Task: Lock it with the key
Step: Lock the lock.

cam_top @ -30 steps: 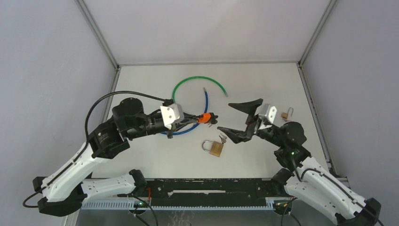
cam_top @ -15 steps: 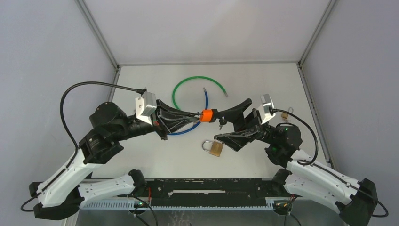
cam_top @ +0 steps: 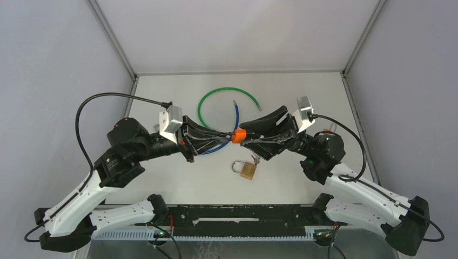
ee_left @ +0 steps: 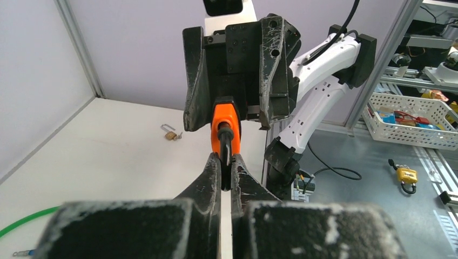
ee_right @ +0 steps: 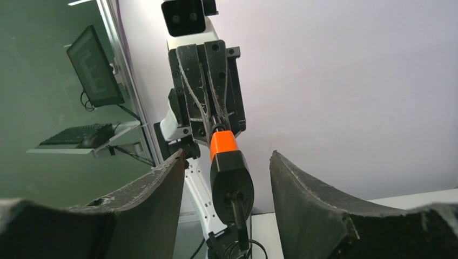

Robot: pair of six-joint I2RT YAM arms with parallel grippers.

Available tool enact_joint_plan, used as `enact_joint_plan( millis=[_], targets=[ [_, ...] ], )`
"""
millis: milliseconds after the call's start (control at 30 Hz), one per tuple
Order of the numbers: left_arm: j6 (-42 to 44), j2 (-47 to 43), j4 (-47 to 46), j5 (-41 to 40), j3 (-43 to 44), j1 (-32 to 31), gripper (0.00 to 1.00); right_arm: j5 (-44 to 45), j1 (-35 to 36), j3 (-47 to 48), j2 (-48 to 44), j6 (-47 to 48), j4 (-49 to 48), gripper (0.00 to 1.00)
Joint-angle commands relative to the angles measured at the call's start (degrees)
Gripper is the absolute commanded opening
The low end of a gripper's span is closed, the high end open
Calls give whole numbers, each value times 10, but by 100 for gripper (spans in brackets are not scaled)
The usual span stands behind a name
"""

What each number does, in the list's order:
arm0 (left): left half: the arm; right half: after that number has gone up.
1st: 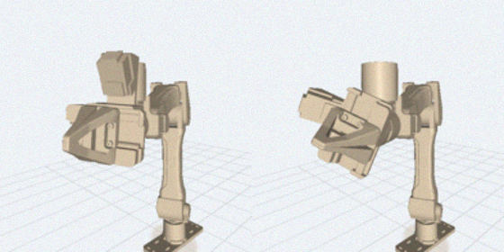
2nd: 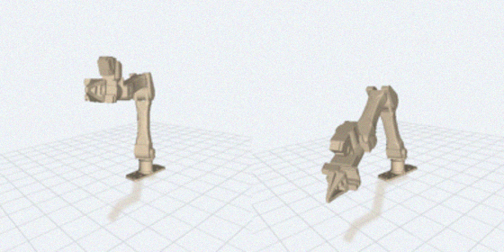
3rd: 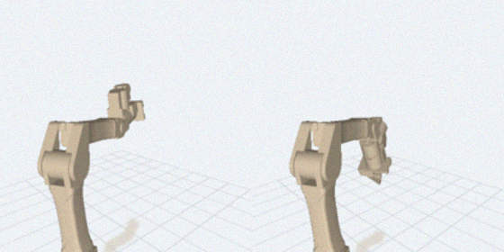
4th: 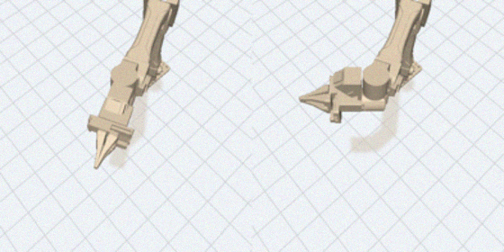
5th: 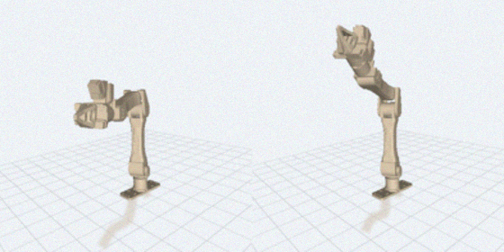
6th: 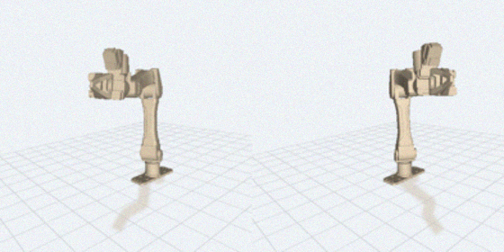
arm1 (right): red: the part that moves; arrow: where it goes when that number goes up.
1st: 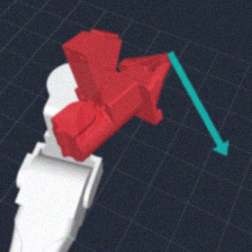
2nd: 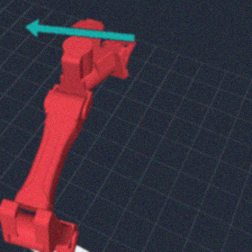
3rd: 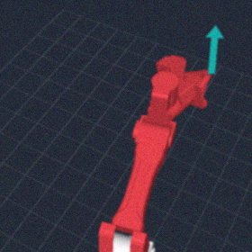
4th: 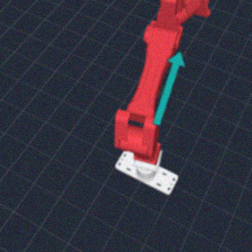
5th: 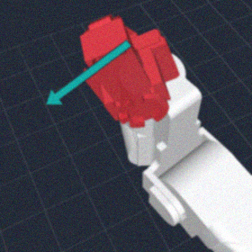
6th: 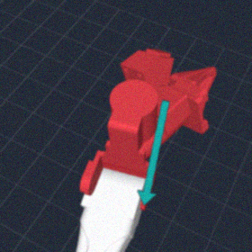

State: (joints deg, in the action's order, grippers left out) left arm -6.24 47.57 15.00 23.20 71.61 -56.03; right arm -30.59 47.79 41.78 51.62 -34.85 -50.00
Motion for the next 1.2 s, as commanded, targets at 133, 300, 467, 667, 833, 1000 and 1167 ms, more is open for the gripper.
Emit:
enact_joint_plan(
  millis=[133,300,467,667,833,1000,1167],
  targets=[
    [-10,-12,-62,10,-3,-2,0,-33,3,34,15,6,6,68],
    [-10,-17,-66,8,-9,-2,0,-36,3,34,17,4,6,44],
    [-18,-19,-66,8,-18,-3,0,-49,1,37,17,5,5,0],
    [-28,-45,-44,-9,-57,-2,49,-66,-32,52,-13,29,87,0],
    [56,-56,10,-49,-53,5,61,-118,-54,114,-42,116,266,0],
    [69,-45,36,-9,-52,6,56,-115,-52,151,-42,169,356,0],
    [66,-34,-13,-13,-52,5,54,-117,-45,162,-35,174,363,0]
  ],
)
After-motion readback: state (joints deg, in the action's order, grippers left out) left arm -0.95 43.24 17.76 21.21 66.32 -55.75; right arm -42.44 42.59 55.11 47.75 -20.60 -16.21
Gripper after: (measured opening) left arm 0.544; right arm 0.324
